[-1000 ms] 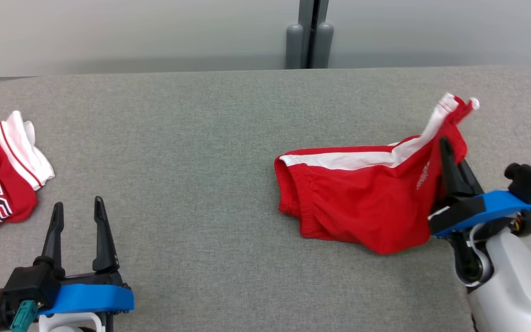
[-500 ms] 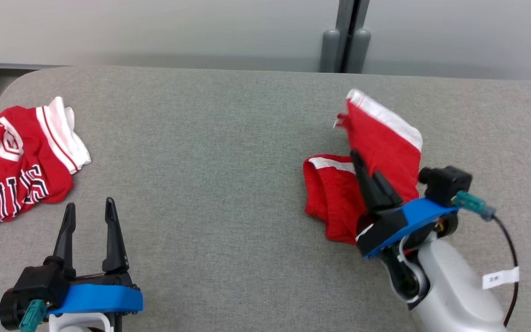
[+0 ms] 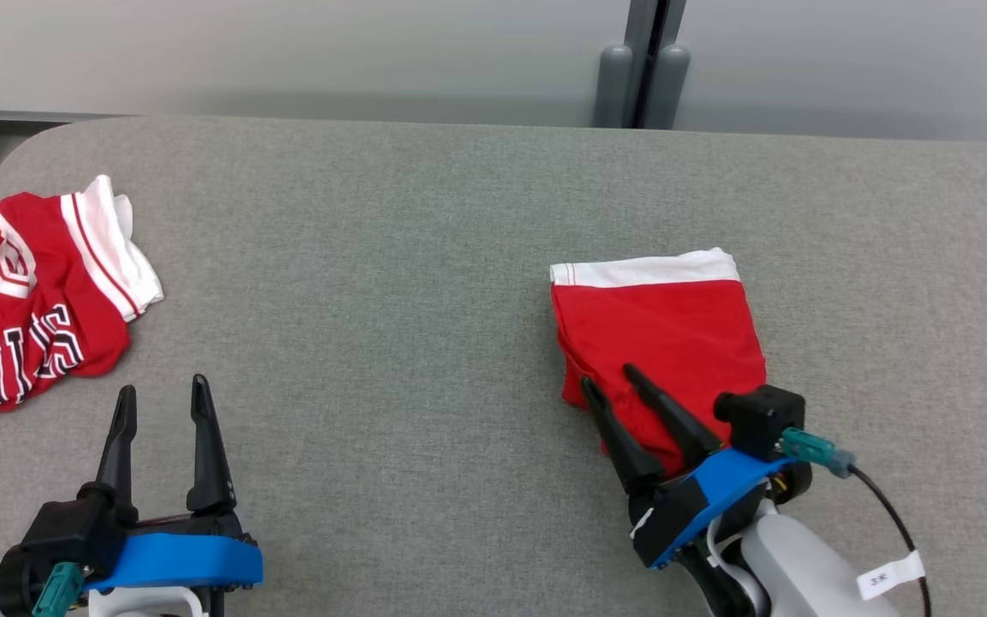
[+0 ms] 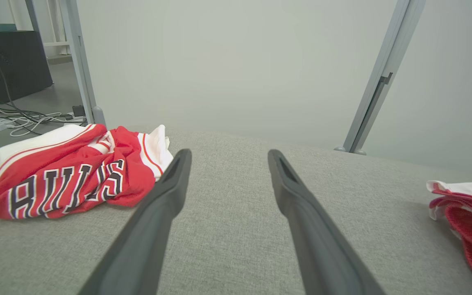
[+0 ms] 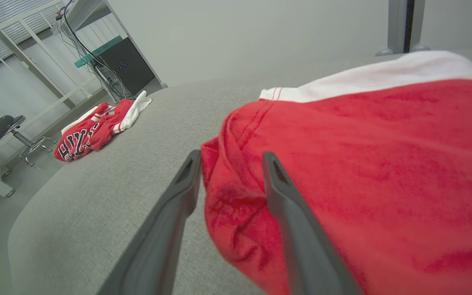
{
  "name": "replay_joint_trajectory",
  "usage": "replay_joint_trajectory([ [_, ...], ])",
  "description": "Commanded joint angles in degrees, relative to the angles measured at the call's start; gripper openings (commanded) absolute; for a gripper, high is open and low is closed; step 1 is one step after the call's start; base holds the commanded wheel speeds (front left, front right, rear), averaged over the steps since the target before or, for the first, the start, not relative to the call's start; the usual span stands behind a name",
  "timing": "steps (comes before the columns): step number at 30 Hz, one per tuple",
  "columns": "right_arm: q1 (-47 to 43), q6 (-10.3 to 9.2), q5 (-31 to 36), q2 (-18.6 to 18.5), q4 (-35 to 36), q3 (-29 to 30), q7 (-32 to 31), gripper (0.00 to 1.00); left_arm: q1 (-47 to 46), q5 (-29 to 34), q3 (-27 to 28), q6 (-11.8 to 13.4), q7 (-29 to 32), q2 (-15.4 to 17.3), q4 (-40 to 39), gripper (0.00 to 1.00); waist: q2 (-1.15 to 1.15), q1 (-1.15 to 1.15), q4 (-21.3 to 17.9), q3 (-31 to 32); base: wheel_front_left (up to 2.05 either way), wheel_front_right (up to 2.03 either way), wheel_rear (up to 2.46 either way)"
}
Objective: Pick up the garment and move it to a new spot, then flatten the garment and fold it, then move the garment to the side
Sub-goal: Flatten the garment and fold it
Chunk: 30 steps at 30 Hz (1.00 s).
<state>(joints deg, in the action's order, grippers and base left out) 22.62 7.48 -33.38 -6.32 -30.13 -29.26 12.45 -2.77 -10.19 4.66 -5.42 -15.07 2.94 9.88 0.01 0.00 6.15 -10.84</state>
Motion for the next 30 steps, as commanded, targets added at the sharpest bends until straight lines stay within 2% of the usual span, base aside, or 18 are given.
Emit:
replay_joint_trajectory([
  [1, -0.87, 0.03, 0.15, -0.94, 0.60, 0.06, 0.69, 1.00, -0.83, -0.12, -0.06, -0.08, -0.14, -0.09, 0.03, 1.00, -0.01, 0.00, -0.27, 0.14, 0.00, 0.00, 0.00],
  [5, -0.84, 0.02, 1.29, -3.03, 2.37, 2.10, 2.14, 1.00, -0.59, 0.42, 0.14, -0.18, -0.14, -0.09, -0.11, 1.00, -0.01, 0.00, -1.00, 0.51, 0.00, 0.00, 0.00],
  [11, -2.21, 0.03, 3.65, -3.83, 4.31, 10.75, 2.73, 1.00, 0.10, 0.94, 0.68, -0.44, -0.14, -0.09, -0.34, 1.00, -0.01, 0.00, -1.71, 0.92, 0.00, 0.00, 0.00],
  [18, -3.53, 0.03, 8.47, -2.46, 4.50, 18.12, 2.80, 1.00, -0.10, 1.20, 0.45, -0.67, -0.14, -0.09, -0.05, 1.00, -0.01, 0.00, -1.73, 1.00, 0.00, 0.00, 0.00],
  [19, -3.44, 0.03, 9.25, -2.26, 3.93, 18.44, 2.79, 0.63, -0.17, 1.19, 0.44, -0.73, -0.14, -0.09, -0.01, 1.00, -0.01, 0.00, -1.74, 0.97, 0.00, 0.00, 0.00],
  [20, -3.20, 0.03, 9.89, -1.98, 3.60, 18.60, 2.80, 0.09, -0.25, 1.24, 0.41, -0.72, -0.14, -0.09, 0.05, 1.00, -0.01, 0.00, -1.73, 0.94, 0.00, 0.00, 0.00],
  [21, -2.94, 0.03, 10.86, -1.74, 2.85, 18.49, 2.80, 0.00, -0.32, 1.32, 0.38, -0.78, -0.14, -0.09, 0.13, 1.00, -0.01, 0.00, -1.70, 0.91, 0.00, 0.00, 0.00],
  [24, -1.73, 0.03, 13.93, -0.84, 0.49, 17.43, 2.77, 0.00, -0.70, 1.49, 0.32, -1.03, -0.14, -0.09, 0.29, 1.00, -0.01, 0.00, -1.53, 0.77, 0.00, 0.00, 0.00],
  [30, 0.03, 0.03, 15.14, 2.18, -4.99, 14.67, 2.78, 0.00, -1.23, 1.49, -0.19, -1.21, -0.14, -0.09, 0.54, 1.00, -0.01, 0.00, -0.85, 0.34, 0.00, 0.00, 0.00],
])
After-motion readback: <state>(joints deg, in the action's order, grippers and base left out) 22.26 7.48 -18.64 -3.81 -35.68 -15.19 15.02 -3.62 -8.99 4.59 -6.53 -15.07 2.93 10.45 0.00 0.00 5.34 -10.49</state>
